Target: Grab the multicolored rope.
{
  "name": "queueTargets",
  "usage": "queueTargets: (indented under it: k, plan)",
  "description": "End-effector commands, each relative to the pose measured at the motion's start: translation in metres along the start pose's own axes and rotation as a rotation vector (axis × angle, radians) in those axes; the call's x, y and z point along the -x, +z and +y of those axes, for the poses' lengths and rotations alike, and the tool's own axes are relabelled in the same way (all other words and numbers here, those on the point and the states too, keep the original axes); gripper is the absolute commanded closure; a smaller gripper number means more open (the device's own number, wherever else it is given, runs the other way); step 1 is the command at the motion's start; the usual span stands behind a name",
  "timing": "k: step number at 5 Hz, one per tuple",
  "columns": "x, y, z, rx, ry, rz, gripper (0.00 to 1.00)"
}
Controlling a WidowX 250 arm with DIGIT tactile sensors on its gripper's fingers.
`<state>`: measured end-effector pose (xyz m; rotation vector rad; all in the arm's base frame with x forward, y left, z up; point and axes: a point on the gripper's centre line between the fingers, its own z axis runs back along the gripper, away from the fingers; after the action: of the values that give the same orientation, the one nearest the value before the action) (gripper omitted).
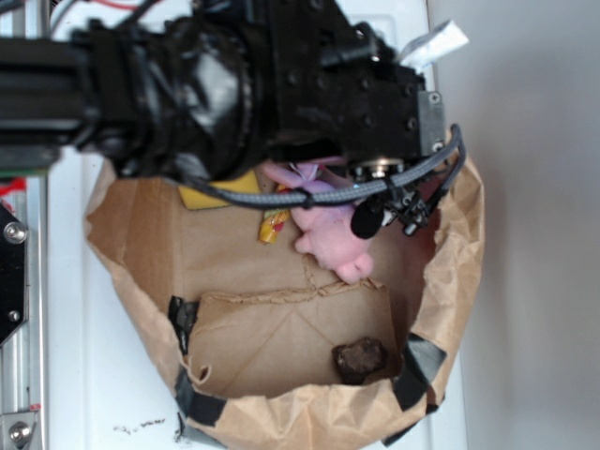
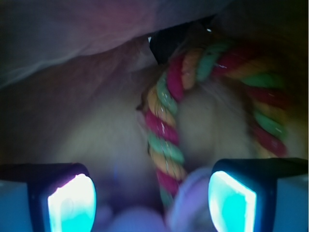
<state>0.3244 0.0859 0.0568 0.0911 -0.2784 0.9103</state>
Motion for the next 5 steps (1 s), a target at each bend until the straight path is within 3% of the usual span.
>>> queueTargets:
  k: [1,3,4,5]
  plan:
    - [-0.039,0.0,0.004,0.009,0.105,-0.116,0.0]
    - [-0.035,-0.021,0.013,-0.06,0.062,-0.093,0.0]
    - [-0.03,-0.03,0.013,-0.06,0.033,-0.045,0.0]
    - [-0.021,-0.043,0.018,-0.107,-0.001,-0.004,0.0]
